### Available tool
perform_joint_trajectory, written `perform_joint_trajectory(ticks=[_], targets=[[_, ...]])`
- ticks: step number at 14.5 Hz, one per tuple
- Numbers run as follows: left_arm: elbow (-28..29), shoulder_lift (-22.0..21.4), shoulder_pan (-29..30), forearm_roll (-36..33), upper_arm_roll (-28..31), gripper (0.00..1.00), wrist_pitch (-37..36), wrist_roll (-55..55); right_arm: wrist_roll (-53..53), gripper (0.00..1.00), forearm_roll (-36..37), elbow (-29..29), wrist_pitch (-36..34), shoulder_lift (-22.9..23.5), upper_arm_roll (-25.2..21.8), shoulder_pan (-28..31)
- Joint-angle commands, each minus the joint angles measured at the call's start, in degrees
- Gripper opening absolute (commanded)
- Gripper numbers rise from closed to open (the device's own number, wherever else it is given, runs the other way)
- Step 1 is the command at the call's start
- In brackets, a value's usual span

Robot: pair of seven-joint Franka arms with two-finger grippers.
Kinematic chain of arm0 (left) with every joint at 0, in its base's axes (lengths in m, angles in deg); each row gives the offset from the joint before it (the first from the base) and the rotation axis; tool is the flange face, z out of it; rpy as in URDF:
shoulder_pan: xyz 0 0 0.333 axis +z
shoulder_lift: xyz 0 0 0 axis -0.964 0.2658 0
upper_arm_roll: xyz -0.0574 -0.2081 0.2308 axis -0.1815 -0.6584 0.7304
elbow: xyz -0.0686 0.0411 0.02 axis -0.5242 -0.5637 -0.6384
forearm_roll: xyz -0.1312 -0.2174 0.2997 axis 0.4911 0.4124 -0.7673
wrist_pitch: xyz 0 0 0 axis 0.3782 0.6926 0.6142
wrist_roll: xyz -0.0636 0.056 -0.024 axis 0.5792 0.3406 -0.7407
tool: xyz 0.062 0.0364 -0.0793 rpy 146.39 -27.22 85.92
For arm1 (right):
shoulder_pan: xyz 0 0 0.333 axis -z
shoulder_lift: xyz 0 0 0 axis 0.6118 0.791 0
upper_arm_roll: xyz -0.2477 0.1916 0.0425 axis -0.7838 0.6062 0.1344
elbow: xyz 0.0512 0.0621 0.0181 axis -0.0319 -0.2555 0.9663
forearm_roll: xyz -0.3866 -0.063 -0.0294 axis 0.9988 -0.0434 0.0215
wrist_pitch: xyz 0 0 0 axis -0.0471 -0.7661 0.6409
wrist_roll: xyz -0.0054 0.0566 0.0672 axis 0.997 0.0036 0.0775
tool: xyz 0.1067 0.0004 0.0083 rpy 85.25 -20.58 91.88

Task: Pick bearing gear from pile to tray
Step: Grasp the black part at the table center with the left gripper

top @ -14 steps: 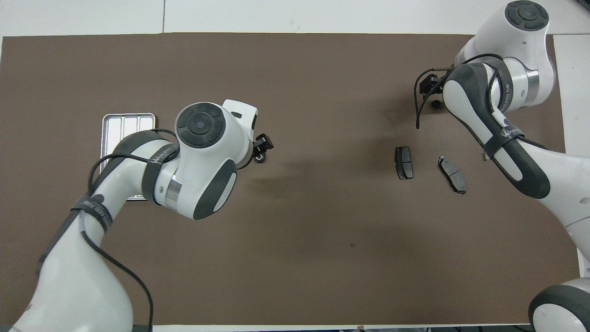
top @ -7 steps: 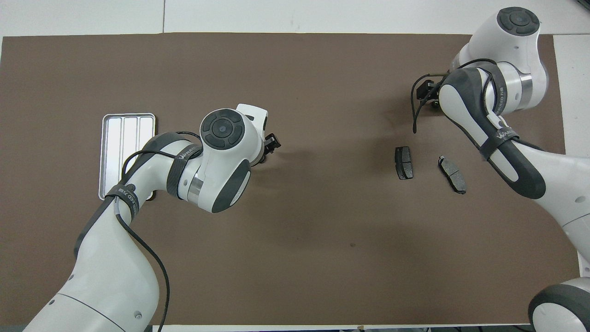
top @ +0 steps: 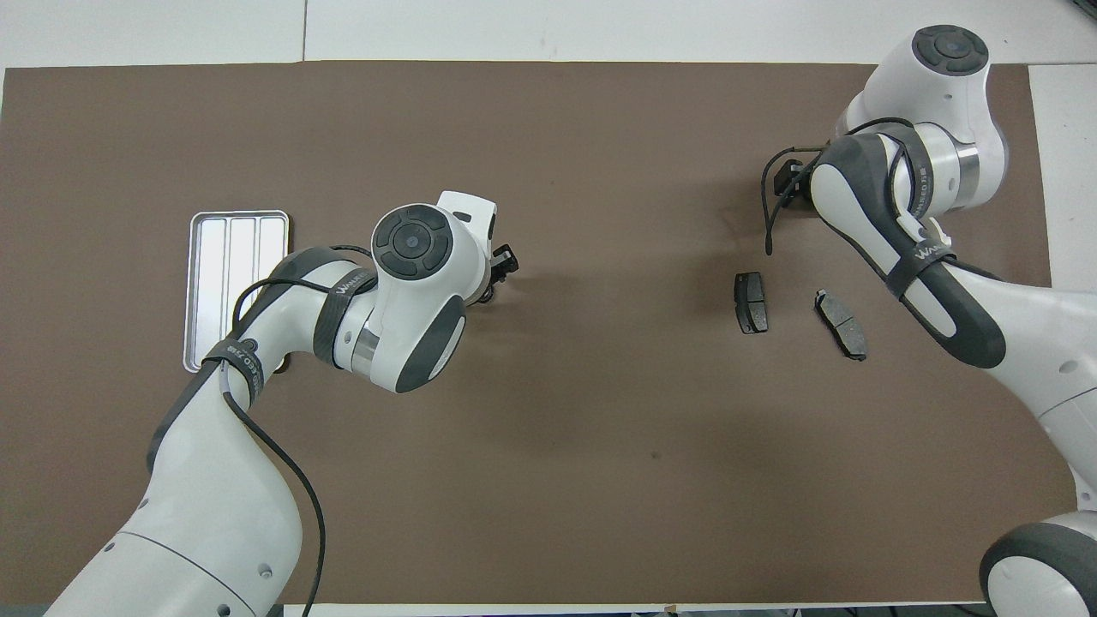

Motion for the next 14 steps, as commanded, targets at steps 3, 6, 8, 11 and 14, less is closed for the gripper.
perform_joint_trajectory(ticks=[3,6,8,11,14], targets=[[0.09,0.54,-0.09,-0.64,0.13,0.78,1.47,-0.85,0.84,0.82,2.44,-0.48,0.41,0.48,0.87,1.30],[-0.35,2.20,-0.79,-0.64,0.22,0.73,2.26,-3.48,0.75,0.77,2.45,-0.48,0.15,0.48,0.87,1.30],[-1.48,2.82,-0.79,-0.64,0.22,0.73,1.13,-3.49,0.67,0.70,2.45,-0.48,0.15,0.48,0.87,1.39],[-1.93,2.91,-0.79,-0.91,0.22,0.58,0.07,-3.58,0.40,0.61,2.53,-0.48,0.15,0.48,0.87,1.39],[-1.84,2.91,-0.79,-1.26,0.22,0.08,0.50,-3.49,0.31,0.53,2.53,-0.48,0.15,0.57,0.87,1.30]])
